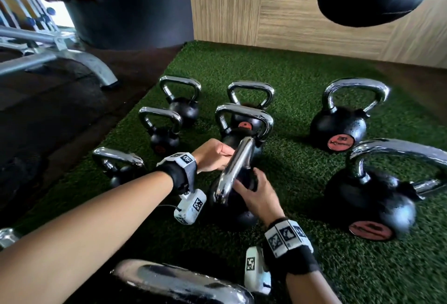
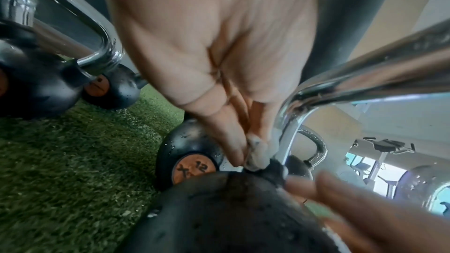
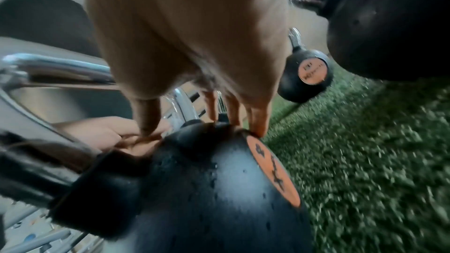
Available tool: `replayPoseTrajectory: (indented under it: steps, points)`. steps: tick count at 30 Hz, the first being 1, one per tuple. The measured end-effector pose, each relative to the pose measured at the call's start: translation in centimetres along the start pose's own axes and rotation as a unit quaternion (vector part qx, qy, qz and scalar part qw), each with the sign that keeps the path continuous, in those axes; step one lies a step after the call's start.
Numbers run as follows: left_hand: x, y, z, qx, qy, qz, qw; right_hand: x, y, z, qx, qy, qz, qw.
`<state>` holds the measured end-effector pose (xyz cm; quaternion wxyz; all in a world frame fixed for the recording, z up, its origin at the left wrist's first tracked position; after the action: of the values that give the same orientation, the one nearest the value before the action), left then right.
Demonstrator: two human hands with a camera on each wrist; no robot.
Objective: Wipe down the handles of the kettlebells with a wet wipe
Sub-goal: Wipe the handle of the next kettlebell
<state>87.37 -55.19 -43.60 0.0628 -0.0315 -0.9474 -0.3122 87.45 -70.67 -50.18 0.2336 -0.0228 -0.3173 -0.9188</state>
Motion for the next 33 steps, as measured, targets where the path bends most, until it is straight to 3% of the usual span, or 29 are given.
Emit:
replayPoseTrajectory:
  steps: [3, 8, 15, 19, 23, 26, 33]
  points:
    - [-1.0, 0.4, 0.1, 0.001, 0.011, -0.015, 1.0, -0.5, -1.9, -1.2, -0.03, -0.023, 0.055, 0.998]
    - [-2.2, 1.6, 0.6, 0.061, -0.005, -0.09, 0.994, -0.1, -2.3, -1.9, -0.067, -0.012, 0.032, 0.997]
    - [-1.5, 3.0, -0.9, 0.112, -0.063, -0.11, 0.986, 0.1, -2.2, -2.0, -0.077, -0.003, 0.026, 0.997]
    - [-0.2, 3.3, -1.4, 0.23, -0.075, -0.05, 0.969, 0.2, -2.3, -2.1, -0.078, 0.005, 0.025, 0.997]
    - [0.5, 4.7, -1.8, 0.161, -0.077, -0.051, 0.983, 0.1, -2.3, -2.2, -0.082, 0.003, 0.024, 0.996]
    - [0.2, 4.4, -2.2, 0.203, -0.046, -0.043, 0.977, 0.2, -2.2, -2.0, -0.078, 0.006, 0.024, 0.997]
    - [3.4, 3.6, -1.7, 0.172, 0.026, 0.108, 0.979, 0.3, -2.1, -2.0, -0.085, 0.013, 0.017, 0.996]
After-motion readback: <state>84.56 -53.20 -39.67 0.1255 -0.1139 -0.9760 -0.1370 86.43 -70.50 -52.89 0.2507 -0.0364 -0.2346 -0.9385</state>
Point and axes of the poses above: each hand's wrist, its own x-axis away from the middle knuckle, its own y-axis out of the back of the hand, z = x × y, the point moved 8 cm from there along -x, towards the middle knuckle, and after that the axes turned 5 degrees about z, right-handed, at the moved point
